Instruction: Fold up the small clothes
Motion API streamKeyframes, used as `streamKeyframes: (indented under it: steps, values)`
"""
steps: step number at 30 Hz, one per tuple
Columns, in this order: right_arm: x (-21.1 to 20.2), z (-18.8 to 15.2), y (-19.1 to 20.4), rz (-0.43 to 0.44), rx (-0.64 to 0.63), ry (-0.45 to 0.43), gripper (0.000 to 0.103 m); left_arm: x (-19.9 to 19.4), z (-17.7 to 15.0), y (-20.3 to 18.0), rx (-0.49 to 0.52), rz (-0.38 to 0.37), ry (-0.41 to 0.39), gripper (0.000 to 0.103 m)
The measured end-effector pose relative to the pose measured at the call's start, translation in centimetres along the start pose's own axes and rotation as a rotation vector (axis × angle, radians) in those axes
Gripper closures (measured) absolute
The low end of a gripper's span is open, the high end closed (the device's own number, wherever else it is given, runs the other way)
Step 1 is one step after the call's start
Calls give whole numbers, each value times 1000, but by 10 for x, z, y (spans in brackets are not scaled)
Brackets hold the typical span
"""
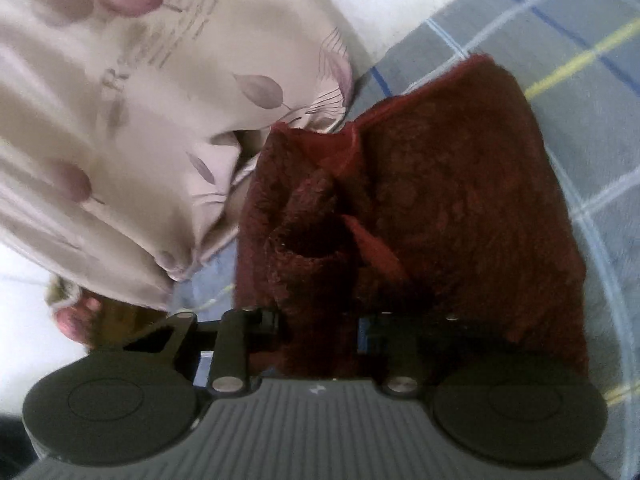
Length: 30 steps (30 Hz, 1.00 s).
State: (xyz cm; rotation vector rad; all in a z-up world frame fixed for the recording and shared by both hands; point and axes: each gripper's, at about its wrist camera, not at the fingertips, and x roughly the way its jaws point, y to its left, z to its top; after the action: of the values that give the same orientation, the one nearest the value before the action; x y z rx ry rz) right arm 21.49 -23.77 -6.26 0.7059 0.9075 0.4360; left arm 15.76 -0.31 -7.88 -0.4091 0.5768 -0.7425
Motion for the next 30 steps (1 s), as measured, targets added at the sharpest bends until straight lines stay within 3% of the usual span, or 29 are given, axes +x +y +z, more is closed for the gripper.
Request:
streamKeyframes:
  steps: [3,7,11,14,17,21,23,26,30]
  values:
    - [-12,9,1,25,-61,-42,78,-40,15,-12,-45,27,-52,15]
    - [-33,37,12,55,-139,-102,80,-79,28,-12,27,124,-152,6]
    - [-53,80,8,22,-200,-162,81,-70,24,1,23,159,-96,6]
    - [-57,109,-12,25,-195,-172,81,-47,14,-1,12,110,-59,6]
    - [-45,126,-47,53,-139,-146,81,-23,8,-13,69,86,-44,6]
    - [-7,113,-97,49,-40,-100,81,10,2,-30,131,24,-6,6]
    - [-4,103,-118,113,5,-141,81,25,-4,-32,134,7,43,6]
    - [-18,93,-135,178,98,-225,65,42,-12,-27,93,-8,93,6]
    - [-66,74,-121,193,25,-324,53,46,-15,-25,77,-9,81,5]
